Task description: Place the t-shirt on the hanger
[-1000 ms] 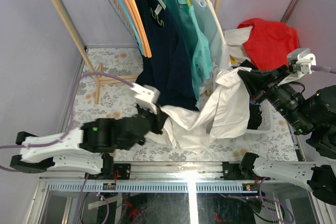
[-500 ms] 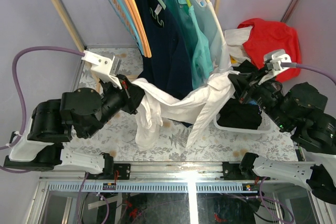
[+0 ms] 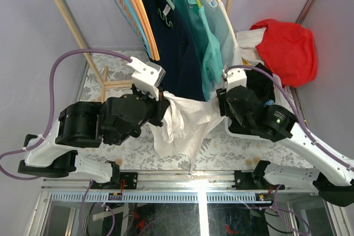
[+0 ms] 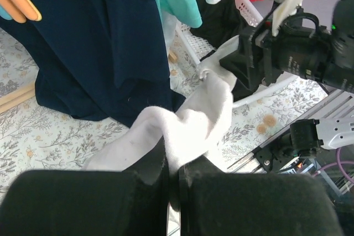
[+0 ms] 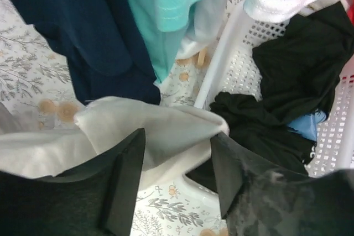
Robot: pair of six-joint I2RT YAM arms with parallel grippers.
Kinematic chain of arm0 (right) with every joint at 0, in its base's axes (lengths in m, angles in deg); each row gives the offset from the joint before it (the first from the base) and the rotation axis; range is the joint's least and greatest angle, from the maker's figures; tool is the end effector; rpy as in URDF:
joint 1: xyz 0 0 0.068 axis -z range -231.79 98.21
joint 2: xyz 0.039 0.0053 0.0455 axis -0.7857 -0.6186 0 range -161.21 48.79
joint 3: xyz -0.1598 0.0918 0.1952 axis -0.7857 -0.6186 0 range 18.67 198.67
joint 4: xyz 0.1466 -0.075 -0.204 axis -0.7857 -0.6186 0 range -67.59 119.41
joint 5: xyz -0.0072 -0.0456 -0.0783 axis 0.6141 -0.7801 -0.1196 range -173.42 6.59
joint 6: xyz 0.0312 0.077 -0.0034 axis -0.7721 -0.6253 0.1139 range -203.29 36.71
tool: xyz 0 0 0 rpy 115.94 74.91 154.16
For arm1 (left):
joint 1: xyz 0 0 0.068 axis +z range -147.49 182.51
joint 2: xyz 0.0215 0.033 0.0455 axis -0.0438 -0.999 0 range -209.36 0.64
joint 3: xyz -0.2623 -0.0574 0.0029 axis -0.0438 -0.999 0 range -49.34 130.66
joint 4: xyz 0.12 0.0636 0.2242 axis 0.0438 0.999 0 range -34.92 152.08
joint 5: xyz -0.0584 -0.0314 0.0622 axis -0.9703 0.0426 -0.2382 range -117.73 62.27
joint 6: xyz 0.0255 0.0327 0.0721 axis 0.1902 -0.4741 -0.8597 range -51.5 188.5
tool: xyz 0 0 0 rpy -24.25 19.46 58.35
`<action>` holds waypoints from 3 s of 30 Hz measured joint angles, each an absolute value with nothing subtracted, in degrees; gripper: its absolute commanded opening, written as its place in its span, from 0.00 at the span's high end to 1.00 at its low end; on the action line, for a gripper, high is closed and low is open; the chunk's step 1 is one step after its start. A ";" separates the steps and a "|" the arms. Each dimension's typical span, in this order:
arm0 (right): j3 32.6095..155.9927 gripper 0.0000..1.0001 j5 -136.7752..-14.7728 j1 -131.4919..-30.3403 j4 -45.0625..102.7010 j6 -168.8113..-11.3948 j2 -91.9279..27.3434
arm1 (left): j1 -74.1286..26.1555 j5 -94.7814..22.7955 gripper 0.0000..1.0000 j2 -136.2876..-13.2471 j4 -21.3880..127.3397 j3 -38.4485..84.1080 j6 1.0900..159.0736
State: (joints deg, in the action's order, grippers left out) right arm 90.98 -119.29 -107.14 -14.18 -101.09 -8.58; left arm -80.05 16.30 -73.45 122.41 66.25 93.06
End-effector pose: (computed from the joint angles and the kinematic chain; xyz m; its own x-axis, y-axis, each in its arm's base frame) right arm 0.1592 0.1557 0.3897 -0.3740 -0.1053 -0.9214 -0.2729 0.9620 0.0009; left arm 0.0768 -0.1985 0.5159 -0.3140 0.0964 -0.9445 0.5512 0.8285 -0.0987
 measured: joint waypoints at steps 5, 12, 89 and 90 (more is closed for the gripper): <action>92.31 0.11 -114.99 -104.89 -17.11 -102.62 -9.69 | -79.96 15.01 1.00 -73.60 122.21 64.37 93.04; 97.78 0.03 -100.39 -104.83 -17.89 -104.50 -4.36 | -75.33 10.11 1.00 -74.93 120.49 61.97 91.99; 84.47 1.00 -82.11 -104.69 -1.20 -116.37 -4.95 | -56.73 -14.74 1.00 -84.90 103.46 58.14 91.11; 84.80 1.00 -81.90 -104.69 -1.74 -116.30 -4.29 | -56.51 -14.30 1.00 -84.40 103.46 57.60 91.07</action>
